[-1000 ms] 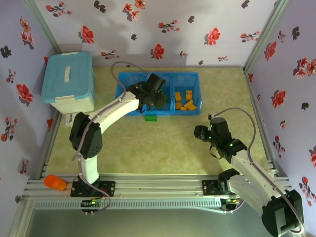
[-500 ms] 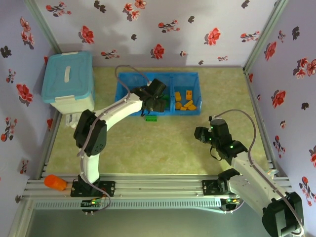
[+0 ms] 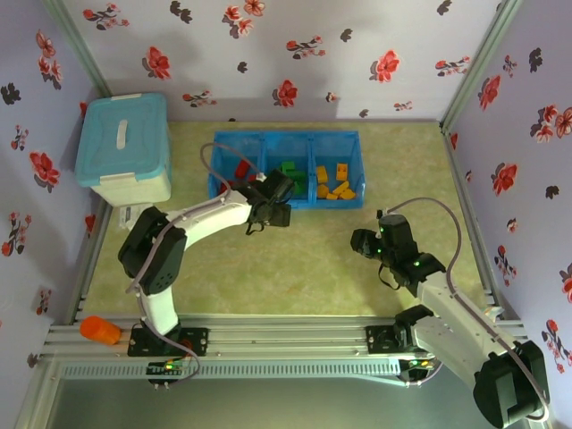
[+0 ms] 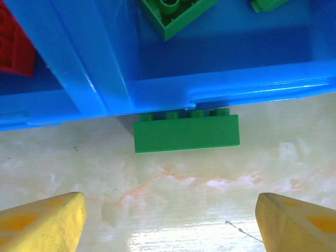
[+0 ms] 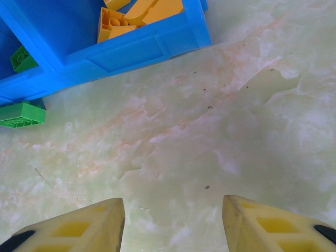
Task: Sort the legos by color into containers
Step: Pick up the lego from the center of the table.
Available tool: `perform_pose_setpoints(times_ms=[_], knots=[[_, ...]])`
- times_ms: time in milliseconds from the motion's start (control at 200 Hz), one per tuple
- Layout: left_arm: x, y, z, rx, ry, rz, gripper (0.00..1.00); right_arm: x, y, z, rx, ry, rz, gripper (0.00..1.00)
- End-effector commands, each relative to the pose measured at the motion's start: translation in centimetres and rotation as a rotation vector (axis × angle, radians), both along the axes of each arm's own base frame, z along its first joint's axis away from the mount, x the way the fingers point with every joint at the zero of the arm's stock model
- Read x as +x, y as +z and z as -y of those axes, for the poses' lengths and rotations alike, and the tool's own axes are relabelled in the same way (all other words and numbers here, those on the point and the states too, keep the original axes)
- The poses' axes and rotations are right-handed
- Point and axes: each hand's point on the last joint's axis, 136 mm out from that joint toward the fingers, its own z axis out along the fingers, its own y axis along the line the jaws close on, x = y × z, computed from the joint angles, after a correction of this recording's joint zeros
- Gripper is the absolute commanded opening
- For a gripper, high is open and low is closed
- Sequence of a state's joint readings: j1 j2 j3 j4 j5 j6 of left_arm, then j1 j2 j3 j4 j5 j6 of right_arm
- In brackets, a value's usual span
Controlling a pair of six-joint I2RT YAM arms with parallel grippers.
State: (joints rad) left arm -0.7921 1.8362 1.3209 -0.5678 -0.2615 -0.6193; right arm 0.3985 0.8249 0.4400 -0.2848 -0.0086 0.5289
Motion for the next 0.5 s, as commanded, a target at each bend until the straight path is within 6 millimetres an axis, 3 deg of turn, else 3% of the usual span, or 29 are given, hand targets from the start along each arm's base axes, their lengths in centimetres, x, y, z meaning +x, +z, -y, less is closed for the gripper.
perform_pose_setpoints(times_ms=[0,145,495], knots=[[0.6,-1.7,0.8,-0.001,0.010,-0.025,0.84,-0.2,-0.3,-0.2,0.012,0.000,-0.004,0.52],[1.3,-2.9,1.0,0.032,0.008,-0.053,0.85,-0.3,-0.6,0.0,0.004,-0.002,-0.007,0.51],[3.0,-3.5,1.0,0.029,0.017,-0.060,0.85,-0.4,-1.0,0.0,0.005,-0.005,-0.012,0.51]])
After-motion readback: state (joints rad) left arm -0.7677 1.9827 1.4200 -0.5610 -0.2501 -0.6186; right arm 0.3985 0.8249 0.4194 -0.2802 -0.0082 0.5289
